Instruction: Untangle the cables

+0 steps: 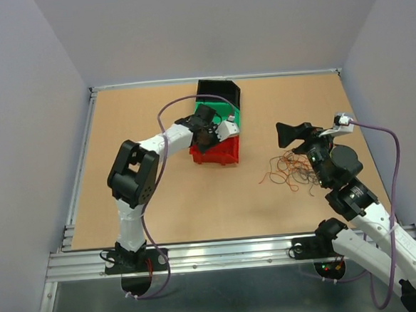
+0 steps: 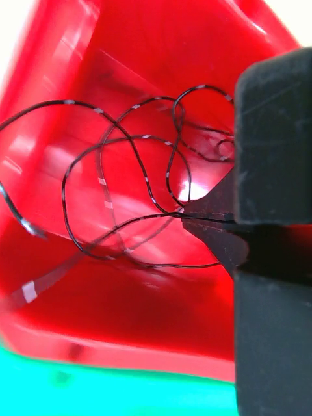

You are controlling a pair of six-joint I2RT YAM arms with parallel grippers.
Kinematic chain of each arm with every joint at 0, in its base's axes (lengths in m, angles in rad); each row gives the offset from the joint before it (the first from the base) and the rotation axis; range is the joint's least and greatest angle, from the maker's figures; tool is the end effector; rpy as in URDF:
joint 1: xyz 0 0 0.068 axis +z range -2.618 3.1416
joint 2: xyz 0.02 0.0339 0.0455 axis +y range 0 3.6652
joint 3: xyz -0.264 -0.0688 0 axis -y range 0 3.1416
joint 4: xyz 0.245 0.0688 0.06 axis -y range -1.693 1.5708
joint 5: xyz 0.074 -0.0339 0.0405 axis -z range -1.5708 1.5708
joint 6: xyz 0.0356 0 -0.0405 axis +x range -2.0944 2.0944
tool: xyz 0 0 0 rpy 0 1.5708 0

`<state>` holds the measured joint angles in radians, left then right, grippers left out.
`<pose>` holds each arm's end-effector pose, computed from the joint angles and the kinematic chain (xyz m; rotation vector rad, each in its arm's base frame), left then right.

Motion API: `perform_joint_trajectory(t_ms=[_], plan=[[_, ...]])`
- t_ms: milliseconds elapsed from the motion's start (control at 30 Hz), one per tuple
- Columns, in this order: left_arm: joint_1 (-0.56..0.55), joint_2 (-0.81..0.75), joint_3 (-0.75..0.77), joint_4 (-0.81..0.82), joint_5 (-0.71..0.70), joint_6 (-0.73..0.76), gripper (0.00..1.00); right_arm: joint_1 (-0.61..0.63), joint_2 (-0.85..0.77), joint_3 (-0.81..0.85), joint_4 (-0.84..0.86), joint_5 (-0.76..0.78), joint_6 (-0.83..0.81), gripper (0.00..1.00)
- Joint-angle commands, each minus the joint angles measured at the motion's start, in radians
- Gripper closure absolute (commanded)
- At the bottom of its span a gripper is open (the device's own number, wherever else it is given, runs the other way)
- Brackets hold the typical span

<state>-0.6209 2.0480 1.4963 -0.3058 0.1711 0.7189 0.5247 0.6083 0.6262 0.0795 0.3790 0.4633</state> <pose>0.3647 -0.2683 0.1882 1.5612 1.8466 -0.1629 0.1397 0.0657 0.3392 0.2655 1.4784 0.5200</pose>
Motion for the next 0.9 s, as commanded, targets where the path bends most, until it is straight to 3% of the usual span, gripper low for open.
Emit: perform_joint_trajectory(t_ms=[0, 167, 300, 400, 600, 733, 867], plan=[[0.026, -0.208, -0.126, -0.091, 0.039, -0.003, 0.92, 0.000, -0.002, -0.003, 0.049, -0.015, -0.011, 0.00], [0.024, -0.382, -0.344, -0.144, 0.094, 0.102, 0.72, 0.001, 0.028, 0.006, 0.049, -0.037, -0.003, 0.00], [0.032, -0.554, -0.423, -0.037, 0.073, 0.073, 0.19, 0.000, 0.042, 0.009, 0.049, -0.042, -0.002, 0.00], [0.030, -0.646, -0.404, -0.026, 0.064, 0.045, 0.11, 0.000, 0.050, 0.009, 0.049, -0.035, -0.008, 0.00], [0.032, -0.667, -0.320, -0.064, 0.045, 0.001, 0.10, 0.000, 0.108, 0.020, 0.048, -0.035, -0.002, 0.00], [0.030, -0.664, -0.249, 0.008, 0.031, -0.091, 0.10, 0.000, 0.183, 0.044, 0.017, 0.071, 0.029, 0.00], [0.029, -0.615, -0.131, 0.117, 0.084, -0.211, 0.11, -0.002, 0.294, 0.092, -0.102, 0.269, 0.119, 0.08]])
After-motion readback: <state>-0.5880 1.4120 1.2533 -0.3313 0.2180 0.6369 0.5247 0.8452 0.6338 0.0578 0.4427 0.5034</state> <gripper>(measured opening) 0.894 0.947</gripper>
